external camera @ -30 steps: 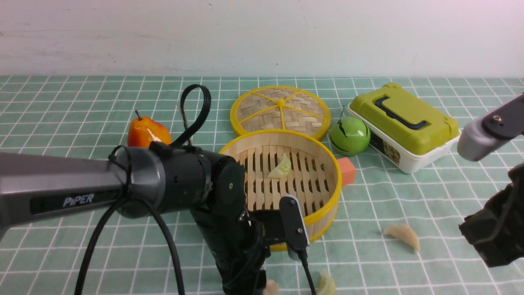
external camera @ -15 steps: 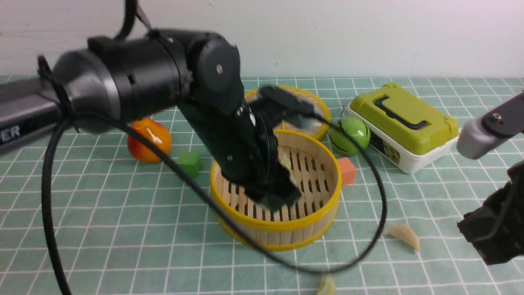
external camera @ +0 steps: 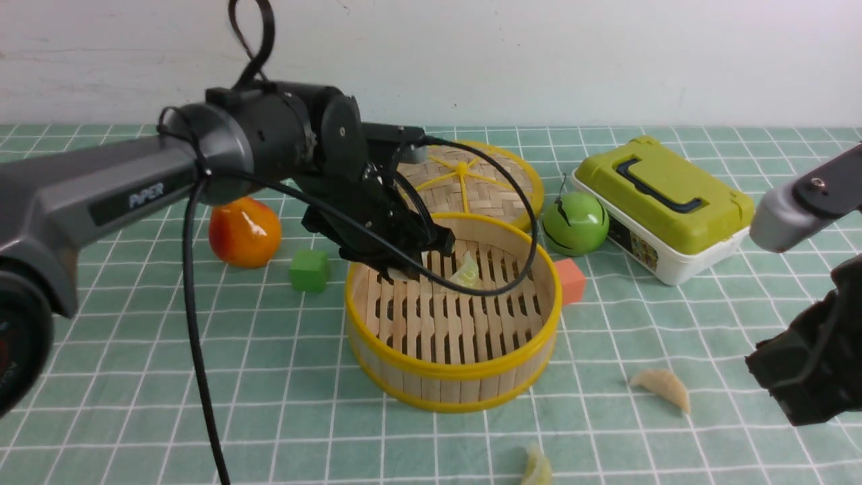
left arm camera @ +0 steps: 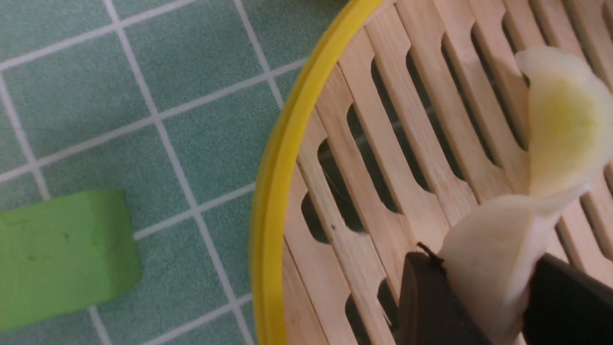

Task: Put the dumplings into the steamer on the table with the blue tablecloth.
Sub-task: 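Place the dumpling into the bamboo steamer basket with the left gripper, then reach for and grasp a dumpling lying on the table beside the steamer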

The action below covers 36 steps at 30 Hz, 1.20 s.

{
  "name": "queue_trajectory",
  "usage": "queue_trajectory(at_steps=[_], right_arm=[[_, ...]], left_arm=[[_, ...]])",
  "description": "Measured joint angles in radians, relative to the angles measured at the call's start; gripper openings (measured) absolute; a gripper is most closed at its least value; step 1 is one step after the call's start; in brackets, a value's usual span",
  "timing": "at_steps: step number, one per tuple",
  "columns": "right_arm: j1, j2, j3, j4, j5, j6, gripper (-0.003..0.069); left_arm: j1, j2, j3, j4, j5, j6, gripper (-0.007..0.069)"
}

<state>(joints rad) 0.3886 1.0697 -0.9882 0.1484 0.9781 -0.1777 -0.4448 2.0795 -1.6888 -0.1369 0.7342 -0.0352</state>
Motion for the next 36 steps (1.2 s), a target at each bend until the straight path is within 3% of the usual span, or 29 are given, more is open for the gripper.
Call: queue_trajectory(at_steps=[5, 9, 11, 14, 17, 20, 21, 22, 26, 32, 36], right_arm=[[0.000, 0.000, 0.000, 0.000, 0.000, -0.018, 0.0097], [0.000, 0.000, 0.000, 0.000, -0.001, -0.039, 0.0099], [0.000, 0.000, 0.000, 0.001, -0.001, -0.051, 0.0101], [0.000, 0.000, 0.000, 0.021, -0.001, -0.076, 0.0103], [0.024, 0.013, -0.002, 0.041, 0.004, -0.089, 0.0104], [0.109, 0.060, -0.023, 0.042, 0.029, -0.088, 0.0104], [0.109, 0.060, -0.024, 0.042, 0.029, -0.086, 0.0104], [0.187, 0.107, -0.041, 0.028, 0.027, -0.059, 0.0104], [0.299, 0.208, -0.060, -0.032, -0.003, 0.057, 0.0106], [0.340, 0.375, -0.064, -0.078, -0.085, 0.273, 0.0155], [0.341, 0.494, -0.064, -0.081, -0.175, 0.409, 0.0288]], left_arm=[[0.000, 0.045, 0.000, -0.001, -0.024, -0.008, 0.0277], [0.000, 0.040, -0.017, 0.000, 0.010, -0.009, 0.0419], [0.000, 0.025, -0.051, 0.001, 0.073, -0.012, 0.0475], [0.000, -0.023, -0.136, 0.012, 0.206, -0.015, 0.0494], [0.000, -0.104, -0.217, 0.049, 0.337, -0.016, 0.0430], [0.000, -0.205, -0.239, 0.084, 0.436, -0.016, 0.0295], [0.000, -0.212, -0.239, 0.087, 0.443, -0.016, 0.0283], [0.000, -0.277, -0.232, 0.106, 0.487, -0.016, 0.0173], [0.001, -0.399, -0.164, 0.124, 0.505, -0.016, -0.0013], [0.001, -0.617, 0.090, 0.109, 0.509, -0.016, -0.0014], [0.001, -0.783, 0.317, 0.094, 0.466, -0.016, -0.0014]])
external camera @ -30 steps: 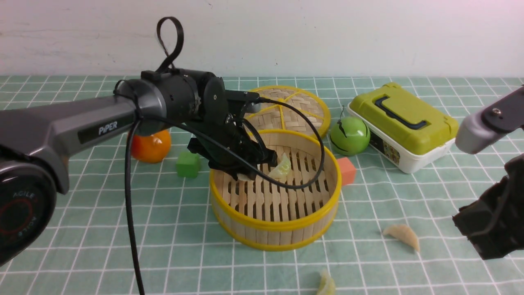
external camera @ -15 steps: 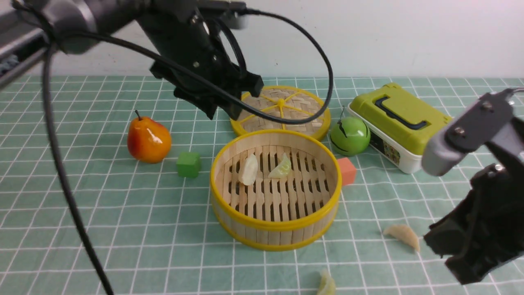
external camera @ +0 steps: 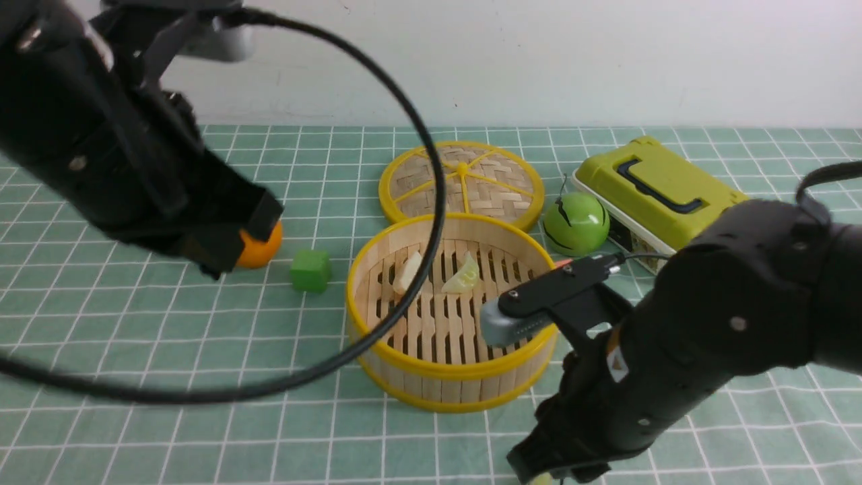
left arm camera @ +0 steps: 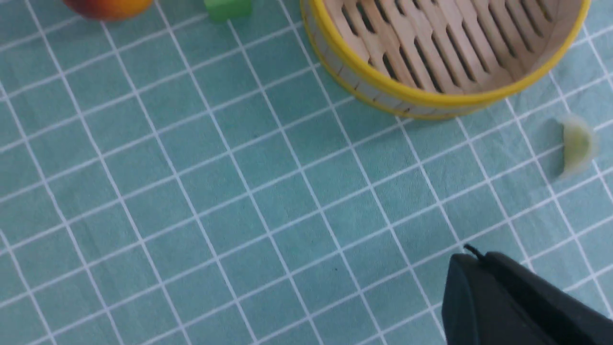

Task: Put the dumplings into the steamer on the table with the blue tablecloth.
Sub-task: 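Reach for and grasp a dumpling lying on the table beside the steamer, then place the dumpling in the bamboo steamer basket with the right gripper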

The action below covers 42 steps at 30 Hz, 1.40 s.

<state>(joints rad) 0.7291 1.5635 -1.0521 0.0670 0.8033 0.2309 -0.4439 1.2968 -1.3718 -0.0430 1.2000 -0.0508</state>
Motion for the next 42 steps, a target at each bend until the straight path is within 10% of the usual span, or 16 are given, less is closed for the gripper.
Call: queue_trajectory(at_steps=[7, 12, 17, 24, 42], right_arm=[[0.000, 0.140, -0.002, -0.032, -0.115, 0.178, 0.0526], [0.000, 0.219, -0.002, -0.042, -0.164, 0.227, 0.0557], [0.000, 0.236, -0.002, -0.042, -0.175, 0.228, 0.0507], [0.000, 0.236, -0.006, -0.042, -0.159, 0.195, 0.0172], [0.000, 0.168, -0.396, -0.104, 0.113, -0.072, 0.0185]], left_arm=[[0.000, -0.171, 0.282, -0.003, -0.107, 0.000, -0.0014], [0.000, -0.184, 0.335, -0.003, -0.125, 0.000, -0.0014], [0.000, -0.184, 0.336, -0.004, -0.132, 0.000, -0.0014], [0.000, -0.184, 0.336, -0.004, -0.135, 0.000, -0.0014], [0.000, -0.245, 0.336, -0.021, -0.125, 0.000, -0.0014]])
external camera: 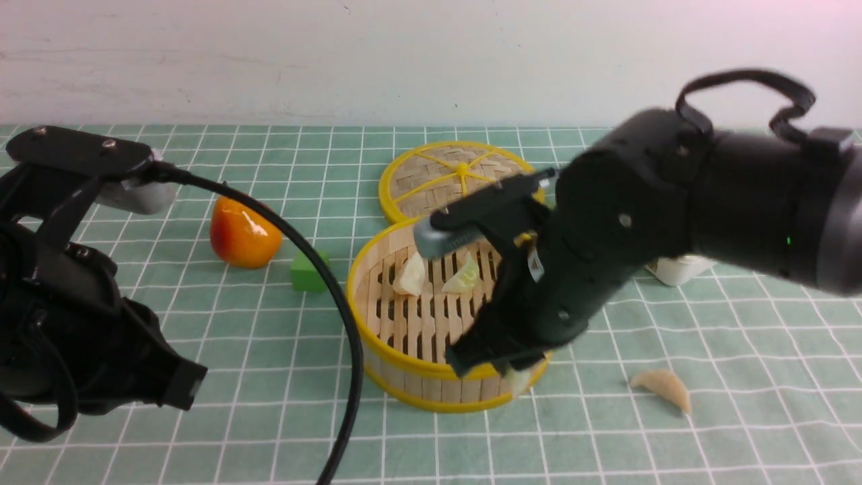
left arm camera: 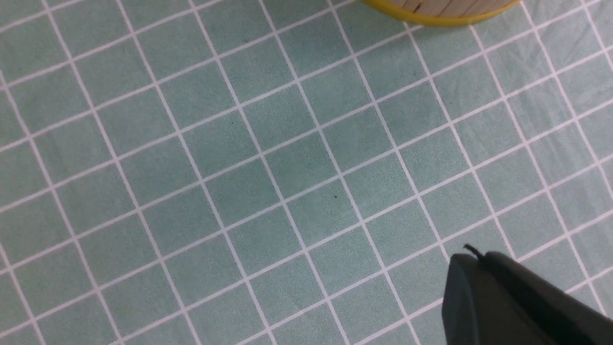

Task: Put the dumplings into the steamer on the table with the blue tablecloth.
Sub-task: 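Place the dumpling in the bamboo steamer basket with the right gripper, then reach for and grasp a dumpling lying on the table beside the steamer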

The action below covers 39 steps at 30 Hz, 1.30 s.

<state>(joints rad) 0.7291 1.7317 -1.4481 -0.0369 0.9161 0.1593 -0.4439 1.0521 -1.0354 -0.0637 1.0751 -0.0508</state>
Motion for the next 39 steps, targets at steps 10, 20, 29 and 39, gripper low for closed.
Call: queue_trajectory(at_steps=[10, 20, 29, 39], right_arm=[[-0.016, 0.321, -0.324, -0.063, 0.000, -0.009, 0.0185], [-0.079, 0.466, -0.411, 0.044, 0.002, -0.009, 0.0246], [-0.079, 0.359, -0.409, 0.048, 0.225, -0.131, 0.0517], [-0.248, 0.066, -0.023, 0.028, 0.215, -0.254, 0.0510]], left_arm=[[0.000, -0.024, 0.001, -0.005, -0.001, 0.000, -0.0014], [0.000, -0.024, 0.001, -0.005, -0.002, 0.020, -0.0013], [0.000, -0.024, 0.001, -0.005, -0.006, 0.023, -0.0011], [0.000, -0.024, 0.001, -0.007, -0.006, 0.026, -0.0008]])
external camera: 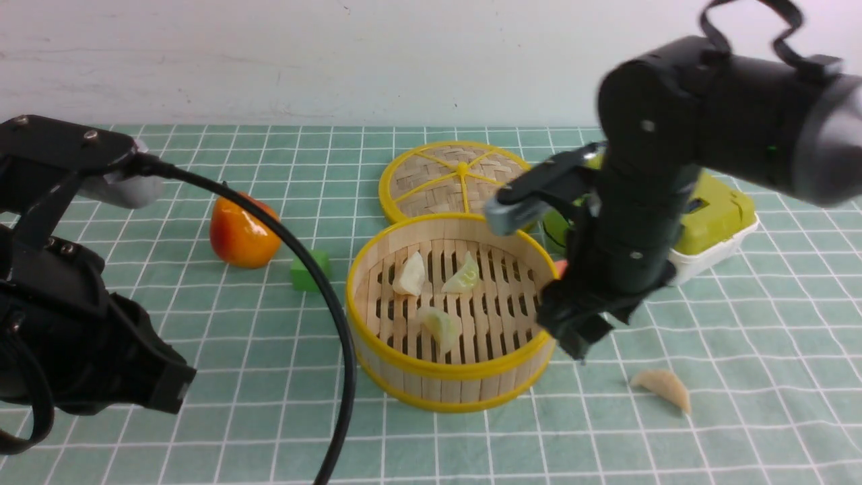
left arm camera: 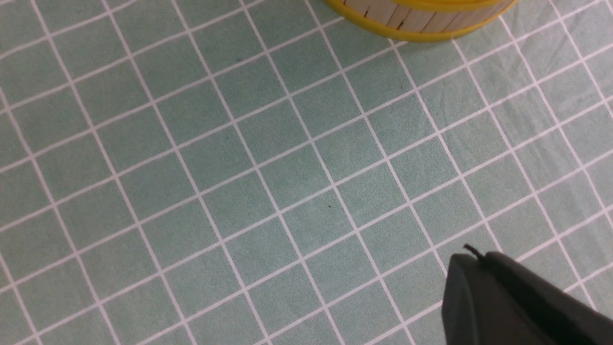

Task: Put the dumplings into the steamer on the table with the blue tablecloth.
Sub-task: 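Reach for and grasp a dumpling lying on the table beside the steamer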

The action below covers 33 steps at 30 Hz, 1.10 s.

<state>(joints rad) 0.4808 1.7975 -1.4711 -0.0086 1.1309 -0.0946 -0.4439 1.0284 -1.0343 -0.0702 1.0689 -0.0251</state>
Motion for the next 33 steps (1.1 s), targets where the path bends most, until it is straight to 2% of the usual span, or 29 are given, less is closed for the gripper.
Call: queue_trajectory(at_steps=[4, 8, 16, 19, 23, 25, 26, 33], right_arm=[[-0.115, -0.022, 0.125, -0.004, -0.094, -0.051, 0.0496], [-0.186, -0.007, 0.187, 0.009, -0.199, -0.107, 0.0492], [-0.230, 0.104, 0.196, 0.038, -0.289, -0.165, 0.0479], [-0.230, 0.136, 0.198, 0.066, -0.295, -0.193, 0.0443], [-0.229, 0.147, 0.199, 0.085, -0.311, -0.200, 0.0342], [-0.228, 0.147, 0.201, 0.088, -0.314, -0.201, 0.0213], [-0.227, 0.147, 0.201, 0.088, -0.314, -0.201, 0.0192], [-0.205, 0.116, 0.126, 0.076, -0.212, -0.180, 0.0198]], left_arm=[[0.000, 0.000, 0.000, -0.003, -0.001, 0.000, -0.0008], [0.000, 0.000, 0.000, -0.003, -0.002, 0.001, -0.0008], [0.000, 0.000, 0.000, -0.003, -0.003, 0.001, -0.0004], [0.000, 0.000, 0.000, -0.003, -0.003, 0.001, -0.0003], [0.000, 0.000, 0.000, -0.003, -0.004, 0.001, -0.0003], [0.000, 0.000, 0.000, -0.003, -0.004, 0.001, -0.0001], [0.000, 0.000, 0.000, -0.003, -0.004, 0.001, -0.0001], [0.000, 0.000, 0.000, -0.003, 0.001, 0.001, 0.0002]])
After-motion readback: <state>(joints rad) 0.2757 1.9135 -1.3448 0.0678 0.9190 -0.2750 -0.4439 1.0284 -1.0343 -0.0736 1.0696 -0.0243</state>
